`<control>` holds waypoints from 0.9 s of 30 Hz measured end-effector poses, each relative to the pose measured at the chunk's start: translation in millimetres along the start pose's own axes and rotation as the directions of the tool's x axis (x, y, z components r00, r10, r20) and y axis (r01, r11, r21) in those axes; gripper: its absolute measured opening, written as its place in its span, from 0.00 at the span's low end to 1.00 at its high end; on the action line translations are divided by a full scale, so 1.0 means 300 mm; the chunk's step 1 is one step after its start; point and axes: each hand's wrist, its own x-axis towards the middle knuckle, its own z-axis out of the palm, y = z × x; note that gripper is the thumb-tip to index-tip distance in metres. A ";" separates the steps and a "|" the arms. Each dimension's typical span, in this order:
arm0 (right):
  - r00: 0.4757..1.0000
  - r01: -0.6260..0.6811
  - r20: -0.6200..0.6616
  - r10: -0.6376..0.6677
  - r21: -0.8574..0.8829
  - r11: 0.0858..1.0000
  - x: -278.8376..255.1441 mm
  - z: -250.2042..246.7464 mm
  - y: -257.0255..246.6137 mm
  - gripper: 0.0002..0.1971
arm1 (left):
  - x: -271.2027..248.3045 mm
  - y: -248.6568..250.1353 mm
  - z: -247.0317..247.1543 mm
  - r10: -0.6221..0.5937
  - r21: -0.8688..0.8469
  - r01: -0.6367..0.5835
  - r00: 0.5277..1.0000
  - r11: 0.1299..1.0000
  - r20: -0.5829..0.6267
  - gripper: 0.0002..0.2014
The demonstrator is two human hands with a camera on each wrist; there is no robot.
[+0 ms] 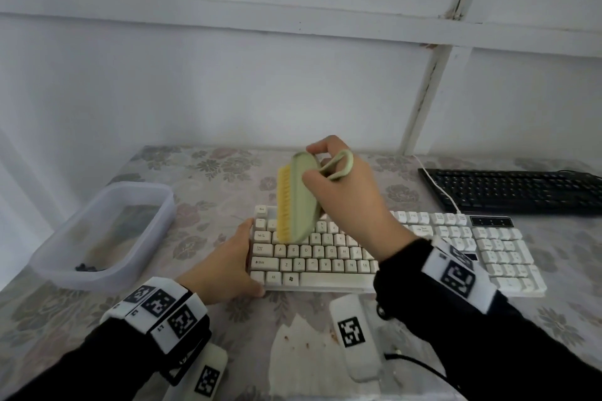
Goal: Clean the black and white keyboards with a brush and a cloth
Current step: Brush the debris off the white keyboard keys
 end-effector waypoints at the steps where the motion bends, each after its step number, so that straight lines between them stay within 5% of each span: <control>1: 1.000 0.003 0.006 -0.003 -0.008 1.000 0.008 0.014 0.009 0.09 | 0.000 0.000 -0.001 0.003 0.002 -0.003 1.000 1.000 0.002 0.55; 12: 0.954 -0.003 0.295 0.050 -0.158 0.987 -0.165 0.079 0.077 0.07 | -0.004 0.012 0.005 0.098 -0.061 -0.100 0.994 0.993 -0.043 0.49; 19: 1.000 -0.002 0.017 0.003 -0.087 0.996 -0.032 0.022 0.033 0.09 | -0.001 0.001 0.000 0.036 -0.030 -0.036 0.999 0.999 -0.005 0.52; 27: 0.971 -0.036 0.226 0.073 -0.166 0.985 -0.144 0.086 0.094 0.08 | -0.006 0.010 0.004 0.075 -0.086 -0.077 0.997 0.993 -0.019 0.51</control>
